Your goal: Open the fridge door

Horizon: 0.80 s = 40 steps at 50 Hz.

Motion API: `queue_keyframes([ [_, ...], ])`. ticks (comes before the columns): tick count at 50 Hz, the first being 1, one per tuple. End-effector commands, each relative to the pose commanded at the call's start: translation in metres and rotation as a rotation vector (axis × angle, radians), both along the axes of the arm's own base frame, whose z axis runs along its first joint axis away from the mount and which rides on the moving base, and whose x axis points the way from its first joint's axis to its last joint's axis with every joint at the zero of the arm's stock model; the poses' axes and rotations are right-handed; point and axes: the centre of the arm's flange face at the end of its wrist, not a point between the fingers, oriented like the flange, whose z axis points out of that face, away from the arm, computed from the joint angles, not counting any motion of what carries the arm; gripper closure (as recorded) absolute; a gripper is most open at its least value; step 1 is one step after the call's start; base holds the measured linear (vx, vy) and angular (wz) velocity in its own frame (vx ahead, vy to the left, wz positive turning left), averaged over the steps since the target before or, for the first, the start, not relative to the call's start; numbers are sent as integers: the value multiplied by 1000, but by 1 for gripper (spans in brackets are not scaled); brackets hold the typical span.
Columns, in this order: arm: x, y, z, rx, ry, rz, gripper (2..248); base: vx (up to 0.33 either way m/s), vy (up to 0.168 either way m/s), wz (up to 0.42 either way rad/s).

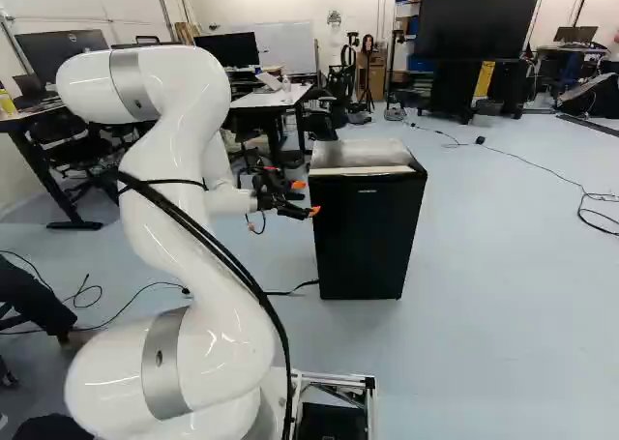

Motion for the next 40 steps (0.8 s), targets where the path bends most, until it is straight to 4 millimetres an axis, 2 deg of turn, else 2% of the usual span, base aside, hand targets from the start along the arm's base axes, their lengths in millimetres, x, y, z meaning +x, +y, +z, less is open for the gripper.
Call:
queue_keyframes([
  [14, -5, -8, 0, 0, 9, -24, 3, 0, 0, 0],
  [34, -47, -13, 1, -11, 60, -44, 3, 0, 0, 0],
  [40, -54, -13, 1, -14, 69, -41, 3, 0, 0, 0],
])
